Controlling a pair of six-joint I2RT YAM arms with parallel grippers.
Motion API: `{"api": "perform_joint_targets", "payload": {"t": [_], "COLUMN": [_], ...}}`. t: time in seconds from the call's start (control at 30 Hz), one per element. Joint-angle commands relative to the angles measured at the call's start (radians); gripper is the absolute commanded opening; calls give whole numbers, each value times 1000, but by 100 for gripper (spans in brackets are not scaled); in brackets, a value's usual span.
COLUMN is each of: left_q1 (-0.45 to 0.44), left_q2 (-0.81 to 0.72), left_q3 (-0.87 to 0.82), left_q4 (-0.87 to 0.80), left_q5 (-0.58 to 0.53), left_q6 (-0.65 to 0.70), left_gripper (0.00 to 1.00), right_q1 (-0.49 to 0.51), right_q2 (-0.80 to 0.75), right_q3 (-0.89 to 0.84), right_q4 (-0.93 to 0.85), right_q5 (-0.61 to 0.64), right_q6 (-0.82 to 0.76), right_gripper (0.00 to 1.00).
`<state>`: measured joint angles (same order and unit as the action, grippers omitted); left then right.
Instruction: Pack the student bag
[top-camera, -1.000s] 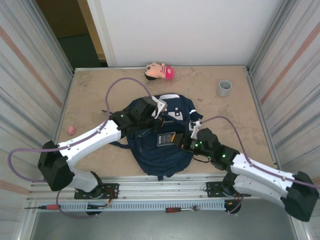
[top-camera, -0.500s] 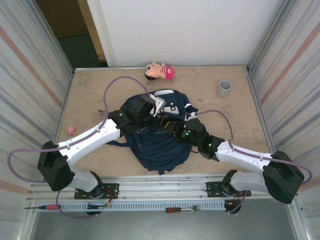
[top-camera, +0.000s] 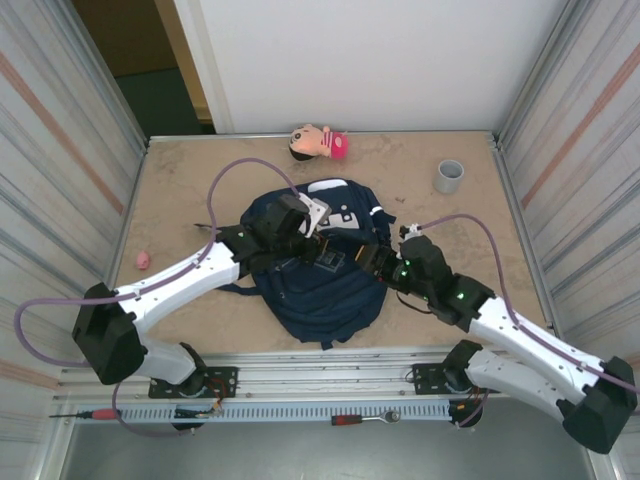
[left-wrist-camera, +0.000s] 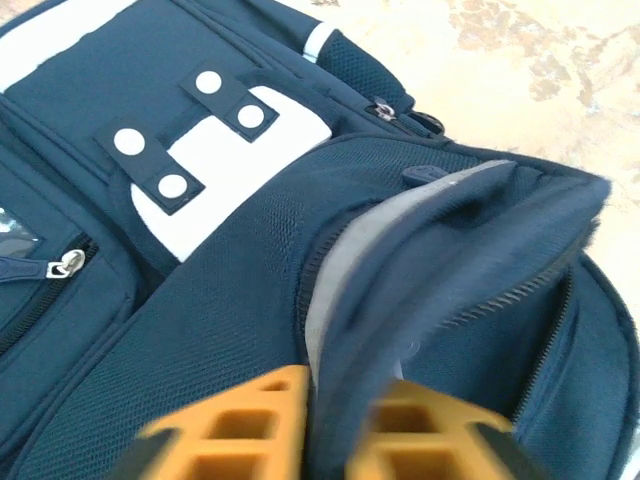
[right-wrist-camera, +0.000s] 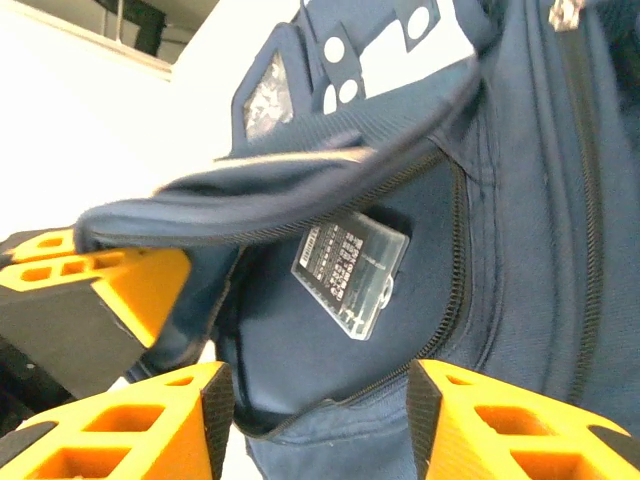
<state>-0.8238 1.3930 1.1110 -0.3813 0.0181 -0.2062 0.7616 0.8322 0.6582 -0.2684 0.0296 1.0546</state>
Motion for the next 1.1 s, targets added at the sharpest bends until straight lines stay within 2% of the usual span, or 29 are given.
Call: {"api": "perform_joint_targets", "payload": {"t": [0.0,0.07,0.17,0.27,0.4,0.5,0.6,0.7,0.77,0.87,0.93,0.97,1.07], "left_q1": [11,11,35,90,211,313,409,486,532,571,574,575,574], "left_q2": [-54,-72,-117,-175,-277,-353,-416,-464,-484,-496,-488,-481,-466], "left_q3": [-11,-21,-58,-114,-202,-280,-346,-392,-403,-416,-422,-422,-411], "left_q4": [69,58,52,45,41,54,55,38,21,11,7,5,-32], "left_q5": [111,143,175,200,253,276,324,342,363,394,386,400,533], "left_q6": [0,-2,-27,-48,-86,-144,-147,-76,-22,121,216,269,482], "left_gripper": [40,56,66,68,70,71,71,69,63,57,58,58,61], "right_q1": [-28,-32,-23,39,129,184,230,251,250,249,246,244,234], "right_q2": [-21,-10,18,58,165,267,345,406,445,491,508,511,489], "right_q3": [97,140,172,182,233,262,255,241,241,229,222,222,229], "right_q4": [-201,-232,-208,-195,-258,-267,-217,-133,-97,-53,-39,-39,-54], "right_q5": [12,5,-50,-71,-53,-32,-23,9,32,69,76,77,44], "right_q6": [-240,-369,-599,-868,-1191,-1360,-1485,-1559,-1583,-1621,-1642,-1646,-1646], "right_gripper": [51,54,59,59,59,59,58,57,56,52,42,33,16]}}
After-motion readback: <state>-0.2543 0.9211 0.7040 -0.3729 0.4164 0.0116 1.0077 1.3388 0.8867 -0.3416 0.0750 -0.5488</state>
